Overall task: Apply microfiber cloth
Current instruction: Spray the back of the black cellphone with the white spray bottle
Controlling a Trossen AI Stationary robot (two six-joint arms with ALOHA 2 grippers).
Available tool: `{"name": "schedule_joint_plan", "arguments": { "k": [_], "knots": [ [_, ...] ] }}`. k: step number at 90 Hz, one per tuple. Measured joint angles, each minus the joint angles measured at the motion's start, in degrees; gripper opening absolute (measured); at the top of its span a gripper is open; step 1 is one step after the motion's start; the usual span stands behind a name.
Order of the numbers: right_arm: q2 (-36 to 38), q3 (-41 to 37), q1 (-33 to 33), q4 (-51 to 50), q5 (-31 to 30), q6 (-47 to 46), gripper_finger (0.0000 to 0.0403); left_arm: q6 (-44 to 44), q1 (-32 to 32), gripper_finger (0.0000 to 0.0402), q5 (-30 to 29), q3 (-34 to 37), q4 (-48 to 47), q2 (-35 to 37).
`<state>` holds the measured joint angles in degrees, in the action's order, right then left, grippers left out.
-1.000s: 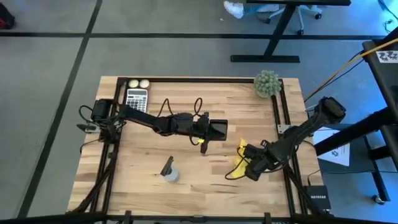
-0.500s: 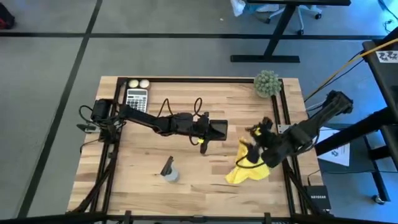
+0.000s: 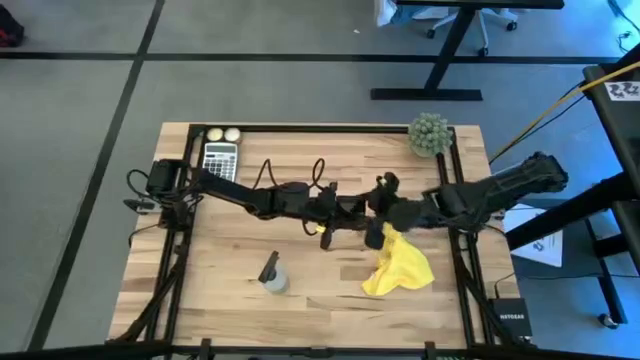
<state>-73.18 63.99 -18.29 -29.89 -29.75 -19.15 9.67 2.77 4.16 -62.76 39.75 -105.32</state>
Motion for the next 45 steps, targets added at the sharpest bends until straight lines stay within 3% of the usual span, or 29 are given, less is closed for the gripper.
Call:
{"name": "schedule_joint_plan", "arguments": {
  "k": [15,33,45],
  "knots": [
    [-1.01,0.02,0.73,3.46,4.86,3.65,0.0163,-1.14,0.28,0.0008,0.14,0.0,0.12,0.02],
    [-0.81,0.1,0.66,4.21,4.64,6.52,0.0024,-3.56,0.22,0.0008,0.52,0.02,0.09,0.02],
    [-0.26,0.11,0.63,3.78,5.14,7.98,0.0025,-4.35,0.28,0.002,-0.08,-0.05,-0.77,0.11]
  ]
}}
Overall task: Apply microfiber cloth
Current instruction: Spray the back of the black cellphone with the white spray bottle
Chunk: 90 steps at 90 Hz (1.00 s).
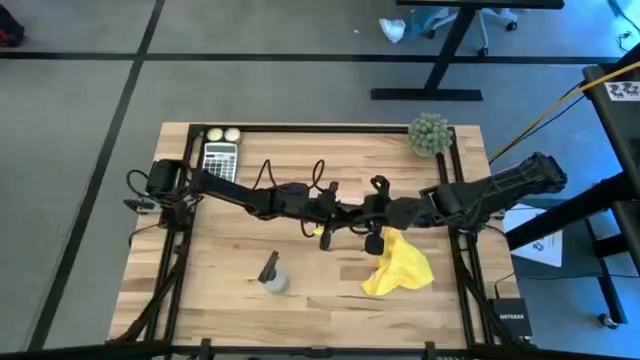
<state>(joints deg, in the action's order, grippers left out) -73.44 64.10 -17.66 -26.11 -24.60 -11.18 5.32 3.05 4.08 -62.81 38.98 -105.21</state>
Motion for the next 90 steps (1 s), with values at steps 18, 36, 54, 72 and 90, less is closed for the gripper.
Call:
{"name": "schedule_joint_plan", "arguments": {
  "k": [18,36,54,72,90],
  "knots": [
    [3.69,-0.09,-1.2,-4.07,-0.3,1.51,0.0009,1.31,-0.67,0.0078,-0.08,-0.18,-2.34,0.45],
    [7.72,-0.07,-3.69,-11.51,-3.91,1.34,0.0006,1.68,-1.97,0.0144,1.71,0.08,-9.75,3.31],
    [8.31,-0.04,-6.66,-21.34,-7.62,-0.13,0.0006,9.45,-3.53,0.0176,2.12,0.08,-18.22,8.93],
    [7.0,-4.85,-13.02,-18.68,-17.76,3.09,0.0006,22.39,-3.63,0.0175,1.81,0.09,-23.45,11.06],
    [5.51,-11.95,-17.03,-6.83,-28.19,15.24,0.0006,30.77,-4.04,0.0175,1.84,0.09,-22.88,11.08]
  ]
}}
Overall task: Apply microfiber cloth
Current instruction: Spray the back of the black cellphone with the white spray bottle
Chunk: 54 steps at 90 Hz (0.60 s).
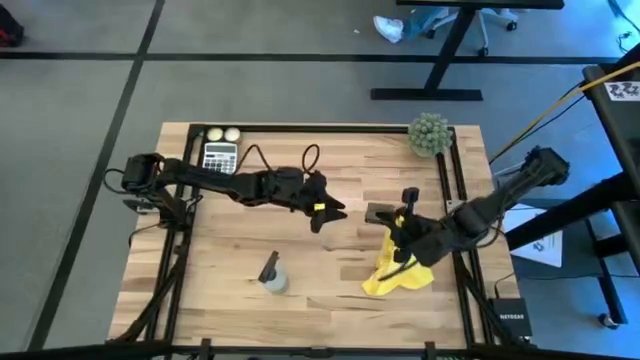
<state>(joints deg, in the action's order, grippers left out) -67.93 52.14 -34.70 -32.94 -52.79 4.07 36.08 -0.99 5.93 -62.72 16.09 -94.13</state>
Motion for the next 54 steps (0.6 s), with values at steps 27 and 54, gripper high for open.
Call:
{"name": "schedule_joint_plan", "arguments": {
  "k": [27,54],
  "knots": [
    [-9.22,-2.25,-0.16,18.78,-14.78,28.41,0.0006,12.76,-0.88,0.0175,0.84,-0.02,4.66,-1.33],
    [-16.04,-2.27,-0.16,26.72,-21.44,46.21,0.0006,20.79,-1.23,0.0175,1.99,-0.02,8.53,-2.19]
  ]
}}
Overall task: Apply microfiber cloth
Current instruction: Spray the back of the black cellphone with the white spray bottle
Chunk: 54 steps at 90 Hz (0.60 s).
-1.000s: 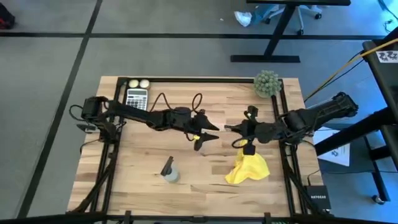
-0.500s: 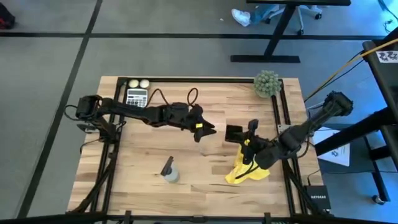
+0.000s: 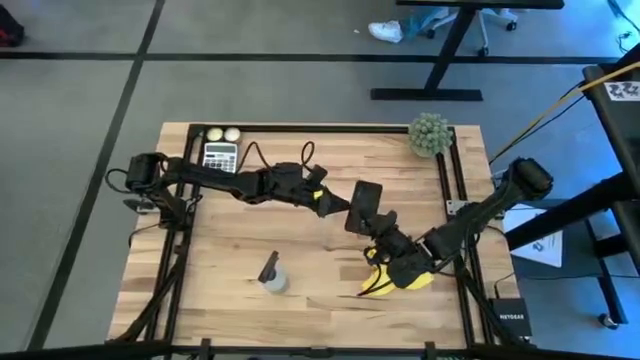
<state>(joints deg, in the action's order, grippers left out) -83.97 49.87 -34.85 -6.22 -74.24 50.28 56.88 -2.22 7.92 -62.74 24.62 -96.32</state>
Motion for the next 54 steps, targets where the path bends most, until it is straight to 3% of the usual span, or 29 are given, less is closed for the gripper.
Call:
{"name": "schedule_joint_plan", "arguments": {
  "k": [20,41,54],
  "knots": [
    [-0.32,-0.02,-0.05,3.3,-1.57,2.87,0.0006,2.31,0.36,0.0175,0.13,0.0,2.6,-1.75],
    [-0.3,0.11,0.02,5.73,0.72,5.26,0.0006,6.23,1.88,0.0173,1.64,-0.04,14.01,-7.01],
    [-0.38,0.04,0.0,5.95,0.75,6.12,0.0007,5.73,1.85,0.014,2.27,-0.07,14.8,-8.03]
  ]
}}
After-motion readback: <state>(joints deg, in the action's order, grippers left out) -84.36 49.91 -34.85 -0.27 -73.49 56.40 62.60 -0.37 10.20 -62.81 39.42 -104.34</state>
